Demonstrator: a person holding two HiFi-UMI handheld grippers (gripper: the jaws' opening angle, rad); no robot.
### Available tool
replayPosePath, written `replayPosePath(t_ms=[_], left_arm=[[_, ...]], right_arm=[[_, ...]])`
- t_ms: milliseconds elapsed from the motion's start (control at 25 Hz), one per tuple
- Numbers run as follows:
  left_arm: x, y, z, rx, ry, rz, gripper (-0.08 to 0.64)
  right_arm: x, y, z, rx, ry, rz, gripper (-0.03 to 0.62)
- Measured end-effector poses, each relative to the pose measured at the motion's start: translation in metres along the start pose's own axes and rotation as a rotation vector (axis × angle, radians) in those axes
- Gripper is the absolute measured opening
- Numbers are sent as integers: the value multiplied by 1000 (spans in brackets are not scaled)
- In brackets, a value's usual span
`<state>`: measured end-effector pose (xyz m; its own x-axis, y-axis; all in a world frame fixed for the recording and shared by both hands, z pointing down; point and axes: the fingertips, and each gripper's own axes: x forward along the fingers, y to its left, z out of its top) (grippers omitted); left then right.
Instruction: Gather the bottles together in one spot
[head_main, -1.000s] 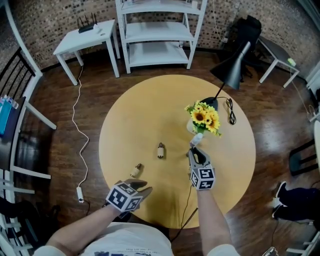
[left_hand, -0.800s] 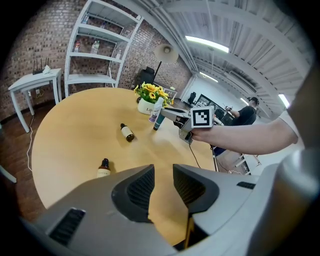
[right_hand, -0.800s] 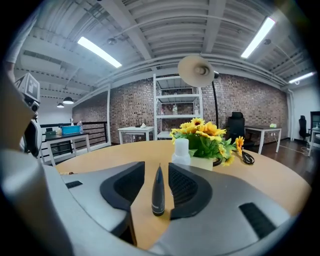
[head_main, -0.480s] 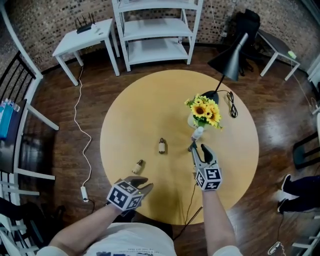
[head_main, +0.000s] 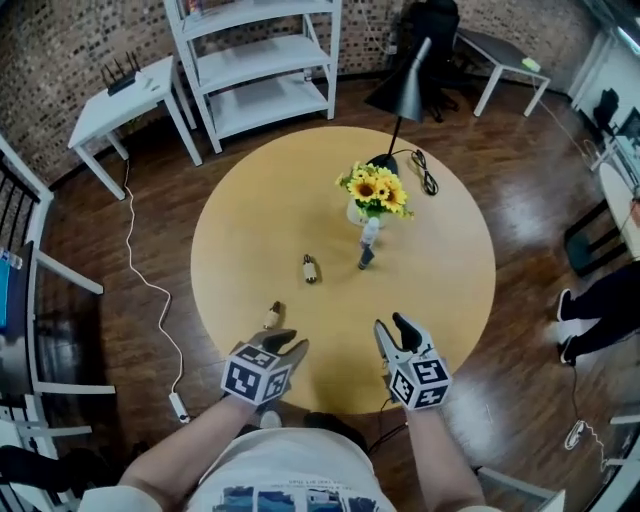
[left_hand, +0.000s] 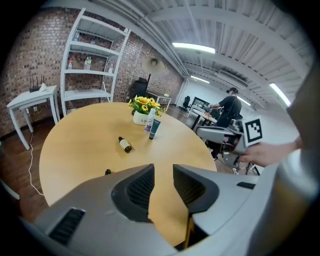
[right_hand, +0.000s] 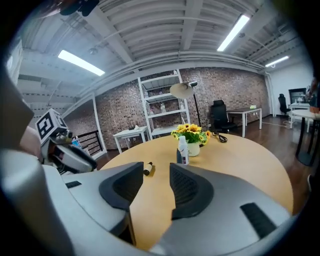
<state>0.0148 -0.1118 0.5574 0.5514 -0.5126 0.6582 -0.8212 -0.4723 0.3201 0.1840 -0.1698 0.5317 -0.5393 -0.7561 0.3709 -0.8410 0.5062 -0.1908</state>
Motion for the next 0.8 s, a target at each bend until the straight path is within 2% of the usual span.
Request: replayPosePath(t_ms=[240, 360, 600, 800], left_arm=[[-48, 3, -3, 32, -46, -4, 123], [-71, 0, -13, 37, -50, -33, 123], [-107, -11, -42, 62, -49, -89, 121], [-133, -17, -66, 65, -59, -137, 123]], right_arm=[[-80, 70, -9, -10, 12, -90, 190], [-106, 103, -18, 11, 18, -132, 190], [-137, 155, -31, 12, 28, -183, 190], [-149, 193, -41, 9, 43, -193, 190]])
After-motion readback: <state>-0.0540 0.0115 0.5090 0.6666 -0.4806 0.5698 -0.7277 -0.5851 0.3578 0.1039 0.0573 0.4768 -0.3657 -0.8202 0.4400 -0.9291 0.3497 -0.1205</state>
